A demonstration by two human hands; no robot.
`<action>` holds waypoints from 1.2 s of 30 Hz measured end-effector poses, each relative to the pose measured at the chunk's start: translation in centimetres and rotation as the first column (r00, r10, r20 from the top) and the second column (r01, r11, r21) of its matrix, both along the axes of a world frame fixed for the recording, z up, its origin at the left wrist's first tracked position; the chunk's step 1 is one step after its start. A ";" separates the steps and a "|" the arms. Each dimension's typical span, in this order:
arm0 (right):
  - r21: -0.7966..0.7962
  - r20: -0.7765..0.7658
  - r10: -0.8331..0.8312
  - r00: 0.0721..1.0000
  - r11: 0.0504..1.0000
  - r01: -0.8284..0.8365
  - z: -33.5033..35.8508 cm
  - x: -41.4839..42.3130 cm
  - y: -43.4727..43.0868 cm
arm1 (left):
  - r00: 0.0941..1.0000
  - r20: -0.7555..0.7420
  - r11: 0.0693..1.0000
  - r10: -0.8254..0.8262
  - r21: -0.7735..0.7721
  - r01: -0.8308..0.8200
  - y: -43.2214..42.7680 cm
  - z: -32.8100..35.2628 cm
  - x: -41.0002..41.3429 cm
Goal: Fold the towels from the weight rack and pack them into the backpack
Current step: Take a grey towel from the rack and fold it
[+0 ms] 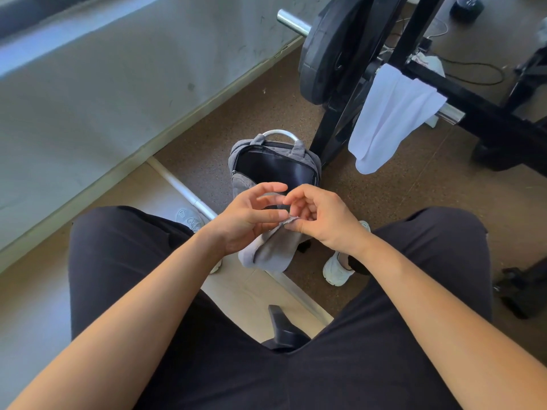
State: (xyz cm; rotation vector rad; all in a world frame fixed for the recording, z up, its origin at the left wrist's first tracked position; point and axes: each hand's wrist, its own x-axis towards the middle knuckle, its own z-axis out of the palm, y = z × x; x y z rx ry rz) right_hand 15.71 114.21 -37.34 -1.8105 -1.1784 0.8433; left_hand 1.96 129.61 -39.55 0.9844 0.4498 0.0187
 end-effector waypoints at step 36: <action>0.160 -0.219 -0.152 0.964 0.969 0.189 1.0 4.9 -2.8 | 0.930 -0.128 0.052 -0.344 0.986 0.155 -0.7 -6.1 1.1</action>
